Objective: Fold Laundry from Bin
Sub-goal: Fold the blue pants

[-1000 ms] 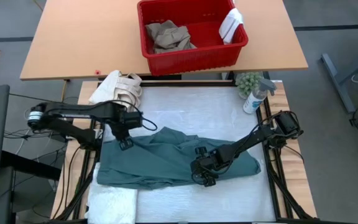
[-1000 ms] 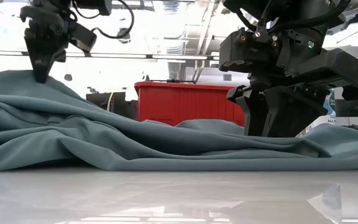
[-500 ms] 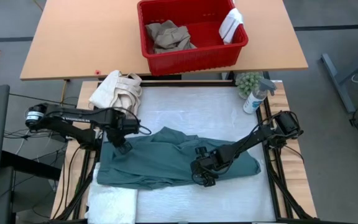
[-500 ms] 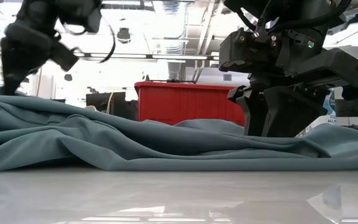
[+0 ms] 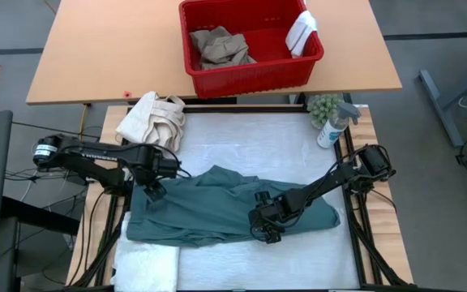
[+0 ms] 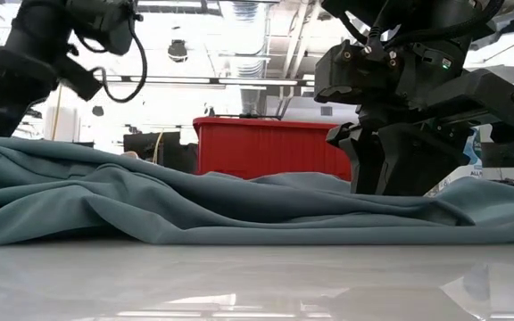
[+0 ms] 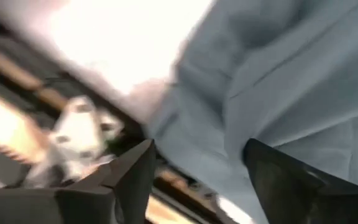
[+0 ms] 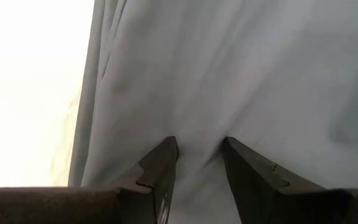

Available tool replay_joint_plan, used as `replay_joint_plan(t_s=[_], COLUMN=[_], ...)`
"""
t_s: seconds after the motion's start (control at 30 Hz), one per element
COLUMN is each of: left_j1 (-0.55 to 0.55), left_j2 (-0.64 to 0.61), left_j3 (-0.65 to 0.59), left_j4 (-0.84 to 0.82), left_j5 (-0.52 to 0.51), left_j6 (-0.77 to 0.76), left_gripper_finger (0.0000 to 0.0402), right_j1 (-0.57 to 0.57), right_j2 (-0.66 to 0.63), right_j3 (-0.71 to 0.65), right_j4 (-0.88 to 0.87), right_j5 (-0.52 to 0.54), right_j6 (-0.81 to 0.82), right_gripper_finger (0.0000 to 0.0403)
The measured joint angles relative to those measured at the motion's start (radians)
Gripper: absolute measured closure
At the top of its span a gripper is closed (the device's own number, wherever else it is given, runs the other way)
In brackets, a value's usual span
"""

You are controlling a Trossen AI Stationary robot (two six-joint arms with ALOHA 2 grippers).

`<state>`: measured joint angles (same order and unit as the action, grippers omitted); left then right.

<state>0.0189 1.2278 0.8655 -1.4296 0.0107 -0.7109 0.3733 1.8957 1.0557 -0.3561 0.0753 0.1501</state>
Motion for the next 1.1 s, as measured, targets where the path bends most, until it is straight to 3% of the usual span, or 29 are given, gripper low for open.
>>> replay_joint_plan(t_s=[0.17,0.27,0.37,0.53,0.7,0.83,1.1], left_j1=[-0.029,-0.099,-0.203,-0.279,-0.480,-0.631,-0.805], left_j2=[-0.028,-0.063,-0.079,-0.120,-0.082,0.017,0.179], left_j3=[0.142,0.236,0.297,0.264,0.223,0.220,0.220], left_j4=[-0.105,-0.088,-0.138,-0.052,0.179,0.170,0.197], left_j5=[-0.094,-0.073,-0.161,-0.155,-0.127,-0.200,-0.181], left_j6=[0.023,0.037,-0.042,-0.190,-0.129,-0.134,-0.141], left_gripper_finger=[0.0148,0.0154,0.0160,0.0161,0.0161,0.0161,0.0161], right_j1=[0.000,0.000,0.000,0.000,0.000,0.000,0.002], right_j2=[0.000,0.000,0.000,0.000,0.000,0.000,0.000], right_j3=[0.000,0.000,0.000,0.000,0.000,0.000,0.000], right_j4=[0.000,0.002,0.003,0.005,0.004,0.005,0.006], right_j5=[0.000,0.000,0.000,0.000,0.000,-0.001,0.000], right_j6=[-0.001,-0.001,-0.001,-0.001,-0.001,0.005,0.007], right_gripper_finger=[0.0239,0.0239,0.0239,0.0239,0.0239,0.0239,0.0239])
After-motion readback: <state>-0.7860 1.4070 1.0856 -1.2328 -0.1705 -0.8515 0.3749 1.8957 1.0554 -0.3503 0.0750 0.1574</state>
